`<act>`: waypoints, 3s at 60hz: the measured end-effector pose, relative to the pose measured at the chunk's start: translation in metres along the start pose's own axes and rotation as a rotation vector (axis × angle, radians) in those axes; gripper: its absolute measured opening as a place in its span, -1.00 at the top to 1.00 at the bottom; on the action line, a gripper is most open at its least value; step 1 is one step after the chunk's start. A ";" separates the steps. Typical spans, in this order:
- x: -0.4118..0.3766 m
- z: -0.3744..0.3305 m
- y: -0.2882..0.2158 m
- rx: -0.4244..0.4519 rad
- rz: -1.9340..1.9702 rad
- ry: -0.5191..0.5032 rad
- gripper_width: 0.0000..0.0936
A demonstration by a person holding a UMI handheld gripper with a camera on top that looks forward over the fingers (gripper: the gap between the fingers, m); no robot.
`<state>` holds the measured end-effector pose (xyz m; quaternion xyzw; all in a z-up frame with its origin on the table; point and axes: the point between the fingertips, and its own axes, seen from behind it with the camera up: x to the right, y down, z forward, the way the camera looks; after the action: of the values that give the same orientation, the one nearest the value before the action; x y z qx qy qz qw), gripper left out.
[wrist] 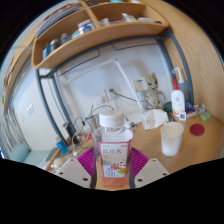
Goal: Pour water
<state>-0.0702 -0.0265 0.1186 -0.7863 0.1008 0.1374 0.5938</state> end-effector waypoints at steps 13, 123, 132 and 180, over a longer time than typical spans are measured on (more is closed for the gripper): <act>0.030 0.021 -0.053 0.051 0.623 -0.084 0.04; 0.273 0.019 -0.168 -0.015 -0.321 0.249 -0.08; 0.302 0.037 -0.142 -0.026 -0.320 0.252 -0.09; 0.320 -0.024 -0.031 -0.275 -0.197 0.229 -0.61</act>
<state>0.2434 -0.0392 0.0454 -0.8765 0.0707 0.0006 0.4762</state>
